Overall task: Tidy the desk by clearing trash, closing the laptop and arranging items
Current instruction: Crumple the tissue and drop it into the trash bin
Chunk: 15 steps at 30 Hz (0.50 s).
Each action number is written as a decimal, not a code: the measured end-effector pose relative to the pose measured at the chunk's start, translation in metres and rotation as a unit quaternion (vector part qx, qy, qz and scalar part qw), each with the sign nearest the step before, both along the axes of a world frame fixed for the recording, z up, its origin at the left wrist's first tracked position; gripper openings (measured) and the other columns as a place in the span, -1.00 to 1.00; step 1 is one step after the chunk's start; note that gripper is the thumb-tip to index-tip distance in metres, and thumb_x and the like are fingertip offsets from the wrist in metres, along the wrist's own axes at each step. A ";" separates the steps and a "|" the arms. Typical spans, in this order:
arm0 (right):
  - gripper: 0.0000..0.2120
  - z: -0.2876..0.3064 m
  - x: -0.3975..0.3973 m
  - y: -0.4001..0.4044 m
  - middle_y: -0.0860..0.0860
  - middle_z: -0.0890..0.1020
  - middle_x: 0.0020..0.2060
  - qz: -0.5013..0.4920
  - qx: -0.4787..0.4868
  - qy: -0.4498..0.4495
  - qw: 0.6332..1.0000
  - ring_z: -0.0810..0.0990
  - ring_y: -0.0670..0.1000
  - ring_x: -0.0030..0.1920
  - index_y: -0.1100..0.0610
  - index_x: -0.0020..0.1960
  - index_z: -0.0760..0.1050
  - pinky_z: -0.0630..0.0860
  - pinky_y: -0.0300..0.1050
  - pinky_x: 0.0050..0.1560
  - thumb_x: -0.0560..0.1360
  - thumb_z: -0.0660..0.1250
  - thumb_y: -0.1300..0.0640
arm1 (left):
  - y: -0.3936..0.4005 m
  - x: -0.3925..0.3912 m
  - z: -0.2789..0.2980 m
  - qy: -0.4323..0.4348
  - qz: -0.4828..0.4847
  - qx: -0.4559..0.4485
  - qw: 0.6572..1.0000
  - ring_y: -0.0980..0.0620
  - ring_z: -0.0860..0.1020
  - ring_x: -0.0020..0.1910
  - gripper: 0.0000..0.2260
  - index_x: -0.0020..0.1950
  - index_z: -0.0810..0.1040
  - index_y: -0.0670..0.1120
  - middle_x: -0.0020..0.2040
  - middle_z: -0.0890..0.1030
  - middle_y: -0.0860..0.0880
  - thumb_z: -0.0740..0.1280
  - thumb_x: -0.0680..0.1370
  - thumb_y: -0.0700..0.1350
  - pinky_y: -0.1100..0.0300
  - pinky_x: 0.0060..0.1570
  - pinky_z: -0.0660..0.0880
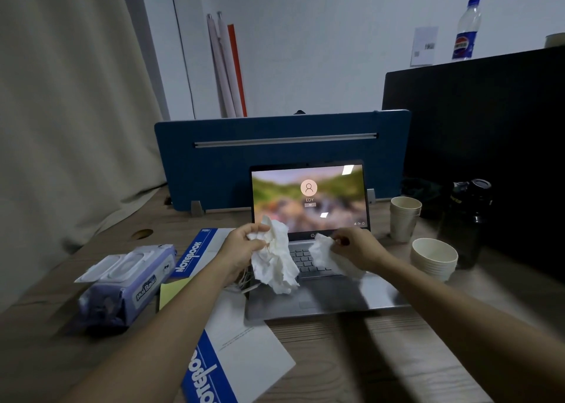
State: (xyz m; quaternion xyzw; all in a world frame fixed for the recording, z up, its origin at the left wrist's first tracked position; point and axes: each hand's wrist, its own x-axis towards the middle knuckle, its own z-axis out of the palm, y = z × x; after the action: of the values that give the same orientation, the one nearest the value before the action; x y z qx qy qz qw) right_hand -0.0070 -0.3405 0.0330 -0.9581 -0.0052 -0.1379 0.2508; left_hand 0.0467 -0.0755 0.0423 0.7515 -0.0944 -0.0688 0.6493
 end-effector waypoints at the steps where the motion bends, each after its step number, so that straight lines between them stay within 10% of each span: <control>1: -0.94 0.007 0.000 0.008 0.01 0.56 -0.31 0.016 0.025 -0.007 1.000 0.48 0.00 -0.24 0.13 -0.19 0.57 0.32 -0.12 -0.26 0.46 0.36 0.19 | 0.000 0.000 0.000 0.000 0.003 0.001 1.000 -0.26 0.57 0.11 -0.72 0.09 0.62 -0.05 0.20 0.58 -0.26 0.28 0.53 -0.37 -0.15 0.14 0.51; 15: -0.77 0.027 -0.003 0.064 -0.05 0.54 -0.40 0.026 0.232 -0.013 0.972 0.46 -0.06 -0.38 0.13 -0.27 0.43 0.36 -0.18 -0.37 0.40 0.47 0.10 | -0.011 -0.028 0.016 0.014 -0.100 -0.113 0.988 -0.20 0.61 0.05 -0.57 0.21 0.53 -0.18 0.20 0.58 -0.30 0.51 0.37 -0.19 -0.15 0.15 0.53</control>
State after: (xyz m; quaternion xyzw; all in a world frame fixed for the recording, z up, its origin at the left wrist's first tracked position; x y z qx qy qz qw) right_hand -0.0097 -0.2766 0.0602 -0.8715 -0.0013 -0.1410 0.4698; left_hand 0.0189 -0.0867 0.0587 0.6591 -0.1668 -0.1331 0.7212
